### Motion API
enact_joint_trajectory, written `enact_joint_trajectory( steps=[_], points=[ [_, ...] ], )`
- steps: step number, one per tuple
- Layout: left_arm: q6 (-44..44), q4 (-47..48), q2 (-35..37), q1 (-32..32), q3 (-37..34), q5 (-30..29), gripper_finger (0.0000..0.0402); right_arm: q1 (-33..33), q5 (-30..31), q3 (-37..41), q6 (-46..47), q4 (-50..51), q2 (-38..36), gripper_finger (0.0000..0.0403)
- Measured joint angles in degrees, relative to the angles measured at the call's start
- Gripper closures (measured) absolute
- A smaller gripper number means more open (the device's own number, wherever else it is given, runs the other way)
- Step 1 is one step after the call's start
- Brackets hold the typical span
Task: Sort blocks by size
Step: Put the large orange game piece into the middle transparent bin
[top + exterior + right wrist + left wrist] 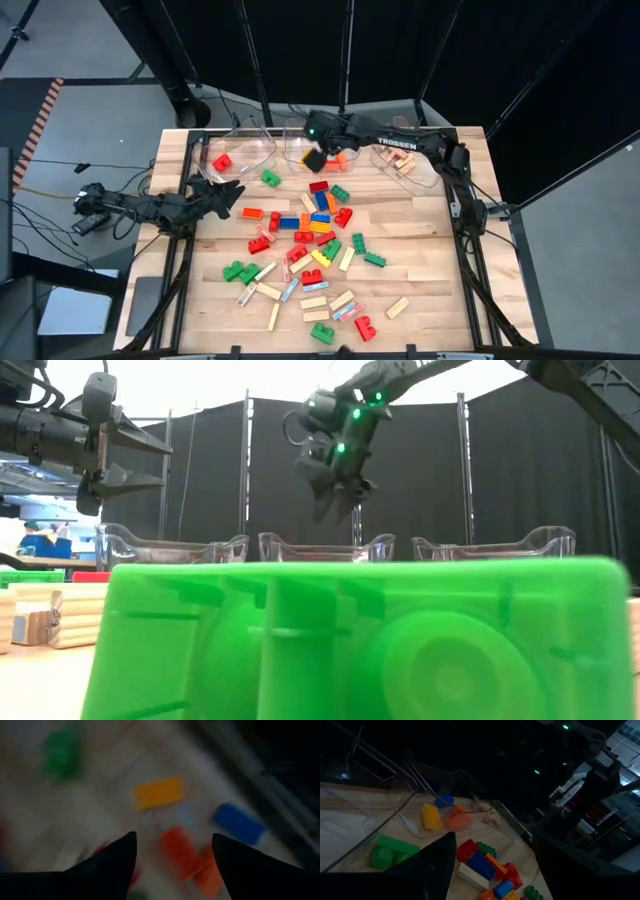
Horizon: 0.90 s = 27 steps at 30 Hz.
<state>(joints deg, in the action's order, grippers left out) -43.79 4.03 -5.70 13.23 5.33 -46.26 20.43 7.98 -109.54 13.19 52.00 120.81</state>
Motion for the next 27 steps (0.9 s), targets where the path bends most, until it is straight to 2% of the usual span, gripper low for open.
enact_joint_trajectory(
  steps=[4,7,11,15,19,27],
  points=[
    [0.00,0.04,0.00,0.00,0.01,0.00,0.0133,-5.81,-7.15,0.08,-12.95,6.77,-0.15,0.0158],
    [0.00,0.11,-0.02,-0.01,0.00,0.00,0.0133,-10.01,-7.33,3.05,-19.03,7.53,-0.17,0.0171],
    [0.00,0.12,-0.02,0.00,0.00,0.00,0.0133,-13.49,-6.00,9.39,-19.69,3.49,-0.06,0.0183],
    [0.01,0.13,-0.02,-0.01,0.00,0.00,0.0133,-14.73,-2.75,15.93,-14.74,-1.45,0.01,0.0190],
    [0.00,0.12,-0.02,0.00,0.01,0.00,0.0133,-13.98,0.48,17.67,-6.18,-0.82,0.01,0.0192],
    [0.00,0.13,-0.02,0.00,0.01,0.00,0.0133,-13.47,-1.07,17.73,1.05,-0.98,-0.01,0.0200]
  ],
)
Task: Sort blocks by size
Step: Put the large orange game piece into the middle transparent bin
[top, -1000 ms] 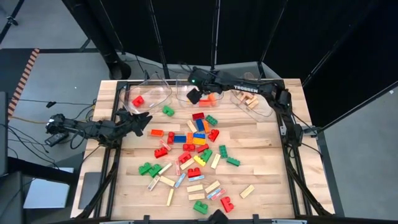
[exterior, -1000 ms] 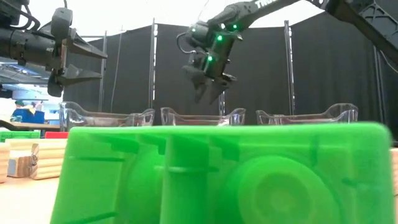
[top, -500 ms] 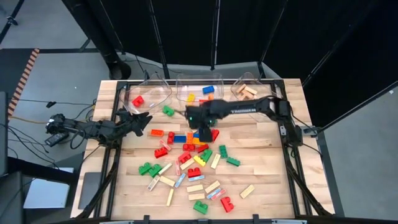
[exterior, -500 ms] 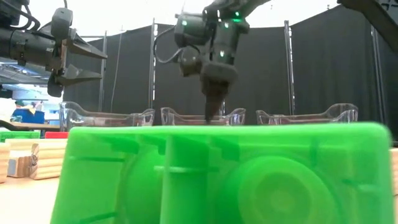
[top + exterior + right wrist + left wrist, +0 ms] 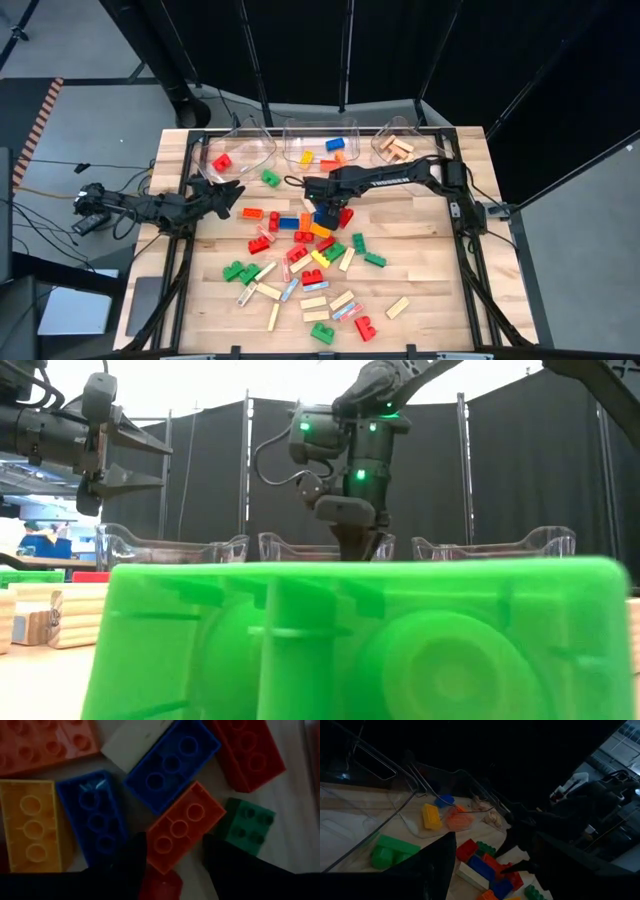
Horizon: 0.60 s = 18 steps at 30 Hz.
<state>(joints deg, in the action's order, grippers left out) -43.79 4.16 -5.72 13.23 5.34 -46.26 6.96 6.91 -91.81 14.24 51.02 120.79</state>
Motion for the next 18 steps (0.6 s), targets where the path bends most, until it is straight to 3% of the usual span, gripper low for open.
enact_joint_trajectory(
  steps=[6,12,18],
  points=[
    [0.00,0.00,0.00,-0.01,-0.01,0.01,0.0133,-0.20,-0.65,3.24,3.79,-5.16,-0.38,0.0259],
    [0.01,-0.02,0.02,-0.02,-0.01,0.02,0.0133,-0.10,-1.39,4.31,3.88,-6.52,-0.40,0.0386],
    [0.00,-0.09,0.00,0.00,-0.01,0.01,0.0133,-0.56,-2.95,0.83,3.72,-5.35,-0.67,0.0395]
  ],
)
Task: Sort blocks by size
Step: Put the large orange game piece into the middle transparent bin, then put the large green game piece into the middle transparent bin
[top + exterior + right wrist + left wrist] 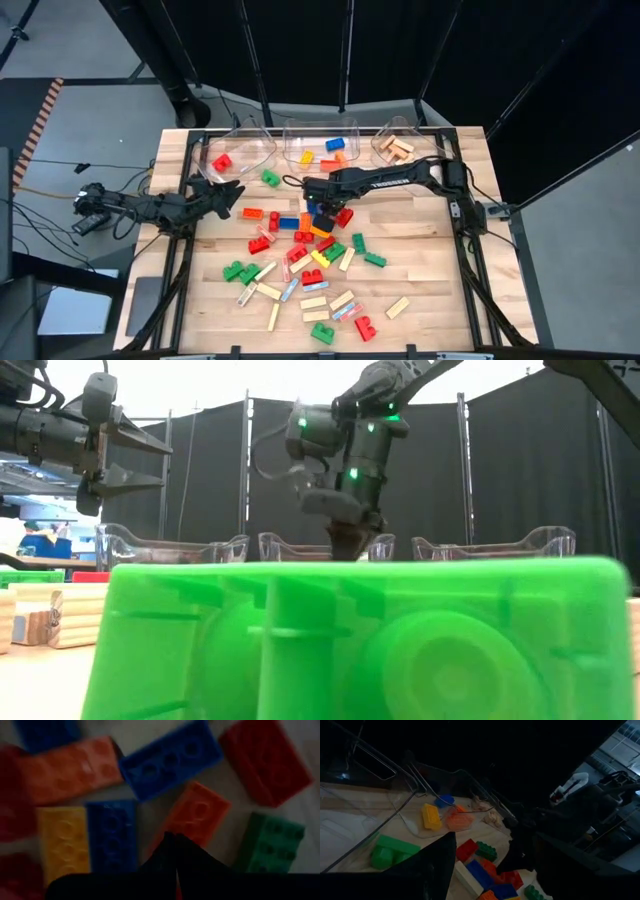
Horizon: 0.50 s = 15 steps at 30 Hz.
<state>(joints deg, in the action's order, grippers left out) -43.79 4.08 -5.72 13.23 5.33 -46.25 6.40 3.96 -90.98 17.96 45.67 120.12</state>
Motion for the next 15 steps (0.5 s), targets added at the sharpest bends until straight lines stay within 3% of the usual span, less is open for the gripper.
enact_joint_trajectory(
  steps=[6,11,15],
  points=[
    [0.01,0.02,0.02,0.00,0.01,-0.01,0.0133,-0.05,1.13,-3.65,-0.40,1.27,-4.53,0.0398],
    [0.02,0.06,0.00,-0.02,-0.01,-0.01,0.0133,1.21,6.15,-4.62,-1.68,1.07,-9.64,0.0398],
    [-0.05,0.05,0.02,0.00,0.01,0.00,0.0133,4.38,6.27,-4.76,-3.20,3.75,-12.29,0.0373]
  ],
)
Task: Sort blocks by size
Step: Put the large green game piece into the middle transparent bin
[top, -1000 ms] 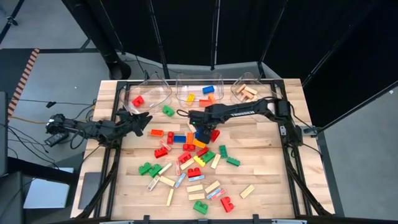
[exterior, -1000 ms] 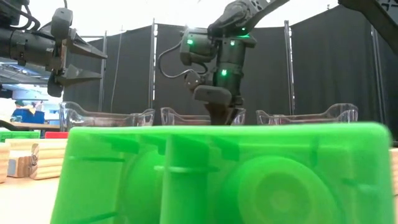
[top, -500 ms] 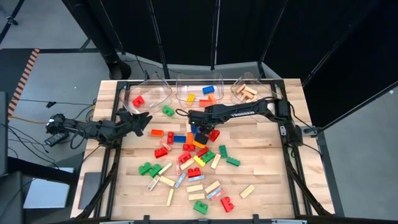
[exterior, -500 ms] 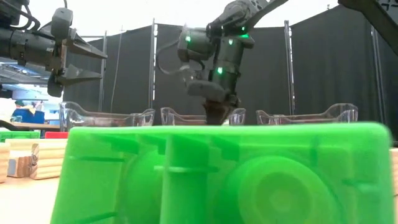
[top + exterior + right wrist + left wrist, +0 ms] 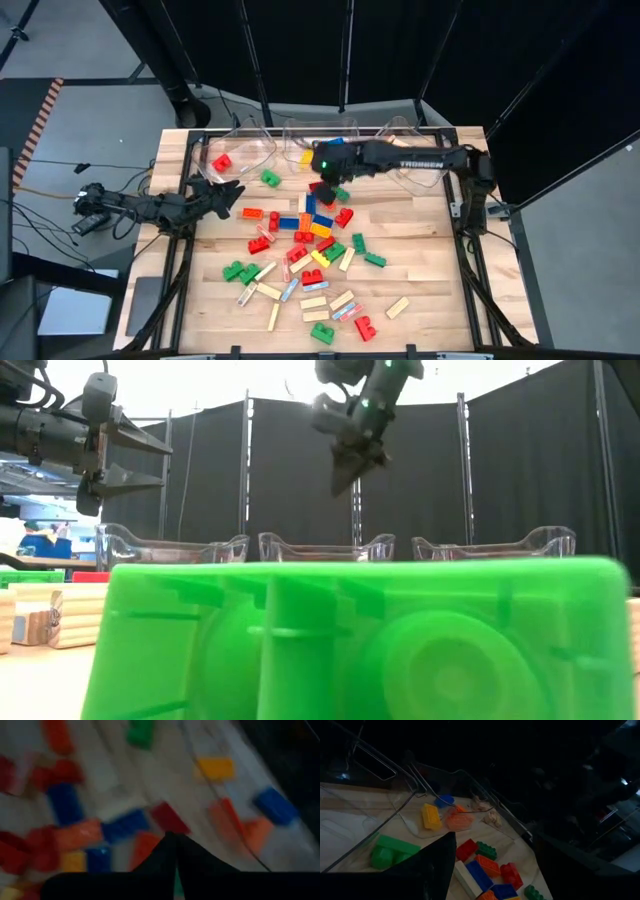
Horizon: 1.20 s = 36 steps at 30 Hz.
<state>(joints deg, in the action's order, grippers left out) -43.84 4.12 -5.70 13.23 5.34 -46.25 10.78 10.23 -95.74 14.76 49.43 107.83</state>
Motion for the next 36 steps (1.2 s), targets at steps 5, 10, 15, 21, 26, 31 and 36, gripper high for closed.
enact_joint_trajectory(
  steps=[5,10,15,21,26,31,36],
  points=[
    [-0.38,0.04,0.00,0.00,-0.02,0.01,0.0133,1.81,-1.37,1.13,-0.45,12.12,0.10,0.0301],
    [-0.54,0.05,-0.01,0.00,-0.02,0.02,0.0133,2.19,-5.40,7.14,-0.87,13.37,1.89,0.0250],
    [-0.49,0.10,-0.02,0.00,-0.02,1.20,0.0133,3.15,-5.45,15.47,1.90,2.79,1.33,0.0235],
    [-0.44,0.05,-0.02,0.00,-0.01,2.02,0.0133,4.56,-9.90,20.02,1.68,-9.69,0.78,0.0230],
    [-0.34,0.06,-0.02,0.00,-0.02,2.53,0.0133,5.01,-12.99,21.93,2.05,-14.46,0.87,0.0200],
    [-0.32,0.10,-0.02,0.00,-0.01,2.98,0.0133,5.09,-12.29,23.31,1.98,-16.52,0.88,0.0152],
    [-0.06,0.10,-0.02,0.00,0.00,2.98,0.0133,5.49,-10.29,24.67,2.01,-18.44,0.88,0.0134]
  ],
)
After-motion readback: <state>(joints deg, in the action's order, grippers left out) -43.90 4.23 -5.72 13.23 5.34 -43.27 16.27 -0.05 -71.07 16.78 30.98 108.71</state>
